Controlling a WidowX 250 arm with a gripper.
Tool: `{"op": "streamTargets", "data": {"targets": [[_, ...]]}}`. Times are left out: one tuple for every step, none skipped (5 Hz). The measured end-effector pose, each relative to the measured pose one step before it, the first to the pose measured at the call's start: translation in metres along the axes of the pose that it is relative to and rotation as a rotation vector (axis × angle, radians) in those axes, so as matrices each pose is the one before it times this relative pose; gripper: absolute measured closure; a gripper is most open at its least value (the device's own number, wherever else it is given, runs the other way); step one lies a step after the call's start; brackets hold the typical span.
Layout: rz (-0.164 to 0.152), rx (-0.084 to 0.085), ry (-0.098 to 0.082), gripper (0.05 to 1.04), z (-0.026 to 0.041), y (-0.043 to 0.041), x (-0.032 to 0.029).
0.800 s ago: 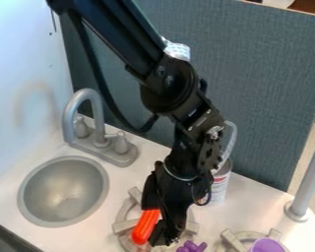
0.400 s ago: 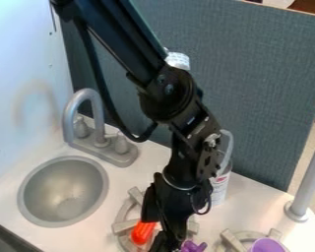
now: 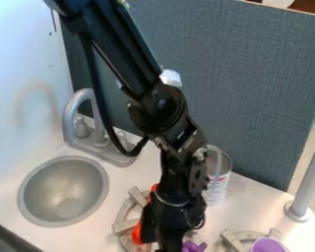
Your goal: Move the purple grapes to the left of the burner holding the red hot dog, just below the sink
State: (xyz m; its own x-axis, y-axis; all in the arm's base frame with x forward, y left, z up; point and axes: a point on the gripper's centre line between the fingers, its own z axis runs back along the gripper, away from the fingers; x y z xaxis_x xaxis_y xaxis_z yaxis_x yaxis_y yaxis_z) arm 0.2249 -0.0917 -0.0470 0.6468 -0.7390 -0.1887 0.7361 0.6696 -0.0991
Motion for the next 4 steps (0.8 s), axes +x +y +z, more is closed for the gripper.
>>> {"op": "streamTargets", "data": {"targets": [[0.0466, -0.0029, 0.0071, 0.083, -0.01923, 0.00220, 0.00123], [0.0359, 0.0146, -0.0139, 0.083, -0.01065, -0.00056, 0.00592], [-0.0023, 0.0036, -0.0329, 0.083, -0.00414, -0.00623, 0.00876], [0.0032, 0.0218, -0.0456, 0.083, 0.00291, -0.00581, 0.01460]]}}
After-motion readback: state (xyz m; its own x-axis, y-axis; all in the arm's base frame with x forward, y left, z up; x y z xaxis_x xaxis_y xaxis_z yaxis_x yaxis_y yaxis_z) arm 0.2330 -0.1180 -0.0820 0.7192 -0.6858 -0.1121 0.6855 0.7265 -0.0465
